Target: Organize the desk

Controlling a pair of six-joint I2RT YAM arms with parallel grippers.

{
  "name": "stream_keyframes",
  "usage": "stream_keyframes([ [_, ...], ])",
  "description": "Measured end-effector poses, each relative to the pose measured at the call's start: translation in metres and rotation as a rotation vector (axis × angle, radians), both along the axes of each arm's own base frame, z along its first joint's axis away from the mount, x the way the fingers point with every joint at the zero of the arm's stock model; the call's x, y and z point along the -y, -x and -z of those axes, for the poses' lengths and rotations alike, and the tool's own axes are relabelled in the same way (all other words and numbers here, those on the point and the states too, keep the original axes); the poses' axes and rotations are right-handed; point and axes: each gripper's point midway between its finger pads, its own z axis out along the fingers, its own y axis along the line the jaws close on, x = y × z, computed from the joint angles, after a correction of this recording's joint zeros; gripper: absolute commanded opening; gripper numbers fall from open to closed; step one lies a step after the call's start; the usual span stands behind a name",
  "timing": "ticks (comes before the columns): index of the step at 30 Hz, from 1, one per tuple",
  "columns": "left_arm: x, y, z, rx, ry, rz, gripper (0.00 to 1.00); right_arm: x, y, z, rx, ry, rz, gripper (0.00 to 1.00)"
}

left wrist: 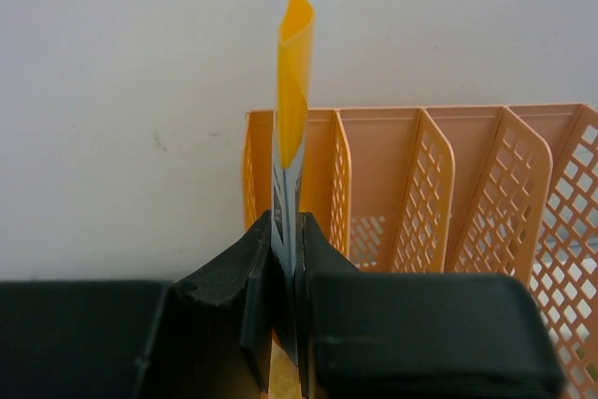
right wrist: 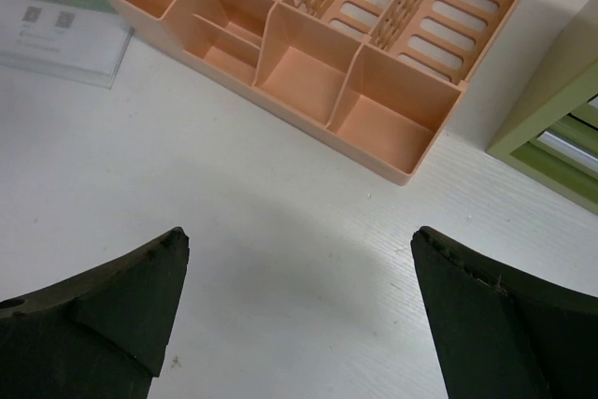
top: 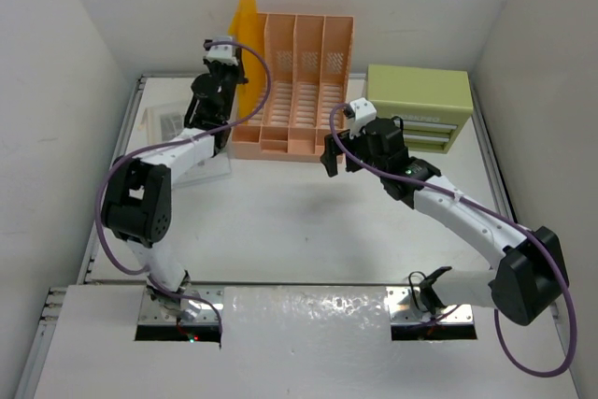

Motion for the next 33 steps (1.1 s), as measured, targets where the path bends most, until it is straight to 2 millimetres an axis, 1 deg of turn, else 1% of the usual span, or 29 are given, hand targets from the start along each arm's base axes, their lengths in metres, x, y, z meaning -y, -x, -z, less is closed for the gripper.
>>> stream_keyframes([
  [3, 0.001, -0.002, 0.001, 0.028, -0.006, -0.001, 0.0, 0.0, 0.0, 0.001, -0.002, 0.002, 0.0, 0.99],
  [8, 0.001, -0.007, 0.008, 0.046, -0.025, -0.006, 0.0, 0.001, 0.001, 0.002, -0.006, 0.006, -0.003, 0.99],
  [16, 0.009, -0.008, 0.013, 0.037, -0.037, 0.034, 0.0, 0.001, 0.003, 0.004, -0.012, 0.011, -0.01, 0.99],
  [18, 0.011, -0.008, 0.018, 0.016, -0.039, 0.045, 0.15, 0.0, 0.003, 0.004, -0.012, 0.011, -0.011, 0.99],
  [19, 0.012, -0.008, 0.021, 0.003, -0.038, 0.051, 0.25, 0.0, 0.003, 0.004, -0.013, 0.011, -0.012, 0.99],
  [20, 0.013, -0.009, 0.025, -0.014, -0.039, 0.055, 0.29, 0.0, 0.003, 0.004, -0.013, 0.011, -0.013, 0.99],
  [21, 0.014, -0.009, 0.029, -0.035, -0.037, 0.059, 0.35, 0.0, 0.003, 0.004, -0.014, 0.012, -0.014, 0.99],
  [22, 0.015, -0.01, 0.033, -0.062, -0.035, 0.064, 0.45, 0.0, 0.003, 0.004, -0.014, 0.013, -0.014, 0.99],
  [23, 0.015, -0.011, 0.036, -0.081, -0.035, 0.065, 0.5, 0.0, 0.003, 0.005, -0.015, 0.014, -0.014, 0.99],
  [24, 0.016, -0.013, 0.037, -0.104, -0.026, 0.067, 0.58, 0.001, 0.004, 0.005, -0.017, 0.017, -0.013, 0.99],
  [25, 0.017, -0.014, 0.037, -0.121, -0.02, 0.067, 0.73, 0.001, 0.004, 0.006, -0.02, 0.02, -0.012, 0.99],
  [26, 0.017, -0.015, 0.036, -0.127, -0.021, 0.067, 0.79, 0.002, 0.003, 0.008, -0.023, 0.026, -0.007, 0.99],
  [29, 0.018, -0.015, 0.037, -0.165, -0.004, 0.07, 0.9, 0.004, 0.001, 0.02, -0.054, 0.055, 0.006, 0.98],
  [30, 0.018, -0.014, 0.039, -0.188, -0.006, 0.071, 0.91, 0.004, -0.001, 0.026, -0.069, 0.068, 0.009, 0.96],
  [31, 0.018, -0.014, 0.041, -0.209, -0.008, 0.073, 0.91, 0.003, -0.003, 0.032, -0.082, 0.079, 0.009, 0.89],
  [33, 0.019, -0.013, 0.039, -0.259, -0.015, 0.079, 0.93, 0.0, -0.008, 0.044, -0.107, 0.106, 0.007, 0.79],
])
